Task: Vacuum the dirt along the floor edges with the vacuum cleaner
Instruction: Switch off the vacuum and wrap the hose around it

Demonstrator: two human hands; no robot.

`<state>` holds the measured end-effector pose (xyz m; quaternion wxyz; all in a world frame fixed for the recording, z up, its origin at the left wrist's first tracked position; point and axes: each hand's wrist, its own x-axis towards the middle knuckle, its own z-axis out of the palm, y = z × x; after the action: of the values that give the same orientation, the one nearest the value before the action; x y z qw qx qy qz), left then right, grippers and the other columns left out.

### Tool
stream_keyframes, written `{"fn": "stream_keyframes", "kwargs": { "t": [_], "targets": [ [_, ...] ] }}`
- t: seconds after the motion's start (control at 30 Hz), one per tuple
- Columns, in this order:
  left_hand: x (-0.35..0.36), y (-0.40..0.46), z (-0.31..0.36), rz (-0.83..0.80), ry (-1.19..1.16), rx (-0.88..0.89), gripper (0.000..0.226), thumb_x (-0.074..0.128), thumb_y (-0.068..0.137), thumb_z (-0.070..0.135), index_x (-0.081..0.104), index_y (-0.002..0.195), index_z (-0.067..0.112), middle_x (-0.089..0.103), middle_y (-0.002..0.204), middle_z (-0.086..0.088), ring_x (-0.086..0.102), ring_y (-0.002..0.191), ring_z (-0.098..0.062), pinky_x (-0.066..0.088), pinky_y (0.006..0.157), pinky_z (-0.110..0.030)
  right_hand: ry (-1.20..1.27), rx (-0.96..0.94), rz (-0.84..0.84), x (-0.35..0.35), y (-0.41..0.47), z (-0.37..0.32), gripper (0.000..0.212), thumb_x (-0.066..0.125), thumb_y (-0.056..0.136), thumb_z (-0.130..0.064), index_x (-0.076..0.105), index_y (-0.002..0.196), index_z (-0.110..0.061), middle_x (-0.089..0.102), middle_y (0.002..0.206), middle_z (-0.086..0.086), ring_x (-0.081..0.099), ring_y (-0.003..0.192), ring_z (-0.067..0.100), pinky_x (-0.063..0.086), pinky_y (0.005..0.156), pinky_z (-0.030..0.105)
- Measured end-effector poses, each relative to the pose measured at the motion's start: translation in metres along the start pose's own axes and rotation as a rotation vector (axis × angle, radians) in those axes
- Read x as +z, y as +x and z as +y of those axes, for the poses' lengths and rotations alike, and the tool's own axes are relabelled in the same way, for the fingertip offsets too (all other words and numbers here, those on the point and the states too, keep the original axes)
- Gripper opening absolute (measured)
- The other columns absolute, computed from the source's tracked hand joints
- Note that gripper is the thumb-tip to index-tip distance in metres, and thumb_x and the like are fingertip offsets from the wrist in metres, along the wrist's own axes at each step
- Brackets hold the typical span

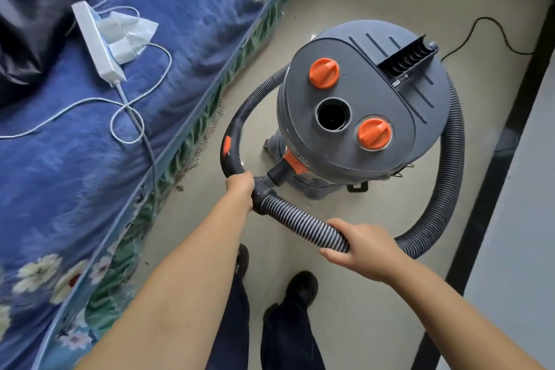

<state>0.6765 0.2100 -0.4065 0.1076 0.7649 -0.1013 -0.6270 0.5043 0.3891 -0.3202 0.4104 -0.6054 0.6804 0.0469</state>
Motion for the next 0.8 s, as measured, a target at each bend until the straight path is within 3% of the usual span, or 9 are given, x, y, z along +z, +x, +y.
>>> {"fn": "stream_keyframes", "kwargs": {
  "t": [0.1, 0.2, 0.33, 0.43, 0.5, 0.57, 0.67, 0.73, 0.8],
  "targets": [
    [0.012, 0.008, 0.007, 0.022, 0.372, 0.038, 0.052, 0.045, 0.095, 0.01, 0.032, 0.145, 0.006, 0.048, 0.14, -0.02, 0.053, 0.122, -0.038, 0.044, 0.103, -0.05, -0.082, -0.072, 0.024, 0.019, -0.001, -0.004, 0.065, 0.04, 0.088, -0.065, 0.017, 0.145, -0.044, 0.061, 0.115, -0.014, 0.061, 0.096, 0.013, 0.042, 0.071, 0.027],
    [0.031, 0.015, 0.025, 0.009, 0.569, 0.111, 0.049, 0.038, 0.102, 0.019, 0.028, 0.148, 0.004, 0.045, 0.142, -0.02, 0.049, 0.126, -0.036, 0.04, 0.107, -0.044, -0.116, -0.029, 0.081, 0.029, 0.01, -0.007, 0.069, 0.031, 0.09, -0.068, -0.004, 0.147, -0.05, 0.059, 0.109, -0.01, 0.061, 0.091, 0.014, 0.041, 0.066, 0.028],
    [0.041, 0.02, 0.029, -0.131, 0.413, -0.015, 0.026, 0.038, 0.103, 0.031, 0.045, 0.12, 0.013, 0.058, 0.092, -0.014, 0.059, 0.077, -0.028, 0.054, 0.075, -0.041, -0.104, 0.172, 0.214, 0.019, 0.071, -0.015, 0.063, 0.039, 0.092, -0.062, 0.018, 0.148, -0.038, 0.064, 0.108, 0.0, 0.063, 0.097, 0.026, 0.038, 0.065, 0.033],
    [0.032, 0.037, 0.017, -0.241, 0.216, 0.094, 0.02, 0.04, 0.102, 0.019, 0.047, 0.121, 0.017, 0.055, 0.096, -0.009, 0.057, 0.078, -0.021, 0.054, 0.068, -0.038, -0.025, 0.244, 0.193, 0.026, 0.127, -0.04, 0.055, 0.043, 0.096, -0.05, 0.029, 0.143, -0.024, 0.061, 0.118, 0.007, 0.061, 0.103, 0.03, 0.042, 0.072, 0.036],
    [0.022, 0.05, 0.012, -0.247, 0.139, 0.117, 0.011, 0.043, 0.1, 0.013, 0.051, 0.107, 0.016, 0.053, 0.093, -0.007, 0.057, 0.078, -0.018, 0.052, 0.065, -0.034, 0.036, 0.264, 0.136, 0.037, 0.153, -0.053, 0.044, 0.045, 0.098, -0.033, 0.033, 0.139, -0.02, 0.054, 0.128, 0.01, 0.056, 0.109, 0.031, 0.045, 0.084, 0.038],
    [0.015, 0.063, 0.007, -0.235, 0.058, 0.083, 0.013, 0.045, 0.098, 0.009, 0.051, 0.106, 0.017, 0.055, 0.1, -0.01, 0.06, 0.09, -0.022, 0.053, 0.069, -0.036, 0.027, 0.28, 0.085, 0.045, 0.168, -0.054, 0.044, 0.044, 0.096, -0.018, 0.036, 0.138, -0.02, 0.045, 0.137, 0.011, 0.05, 0.116, 0.032, 0.043, 0.094, 0.041],
    [0.014, 0.066, 0.006, -0.244, 0.11, 0.045, 0.026, 0.043, 0.097, 0.008, 0.052, 0.119, 0.017, 0.056, 0.122, -0.015, 0.06, 0.092, -0.022, 0.052, 0.071, -0.035, -0.084, 0.306, 0.046, 0.047, 0.173, -0.048, 0.049, 0.043, 0.096, -0.017, 0.032, 0.143, -0.022, 0.044, 0.142, 0.008, 0.044, 0.125, 0.03, 0.033, 0.107, 0.044],
    [0.018, 0.061, 0.004, -0.261, 0.299, 0.078, 0.052, 0.041, 0.098, 0.01, 0.034, 0.147, 0.022, 0.046, 0.143, -0.011, 0.059, 0.109, -0.024, 0.048, 0.072, -0.029, -0.145, 0.317, 0.026, 0.046, 0.165, -0.043, 0.056, 0.042, 0.098, -0.02, 0.023, 0.15, -0.023, 0.039, 0.148, 0.007, 0.035, 0.135, 0.027, 0.015, 0.116, 0.05],
    [0.02, 0.049, 0.003, -0.27, 0.427, 0.123, 0.061, 0.041, 0.098, 0.013, 0.021, 0.153, 0.025, 0.041, 0.147, -0.005, 0.054, 0.119, -0.025, 0.045, 0.08, -0.028, -0.127, 0.327, 0.04, 0.044, 0.149, -0.04, 0.06, 0.042, 0.098, -0.024, 0.017, 0.153, -0.025, 0.031, 0.153, 0.004, 0.024, 0.142, 0.022, 0.0, 0.117, 0.053]
  ]
}}
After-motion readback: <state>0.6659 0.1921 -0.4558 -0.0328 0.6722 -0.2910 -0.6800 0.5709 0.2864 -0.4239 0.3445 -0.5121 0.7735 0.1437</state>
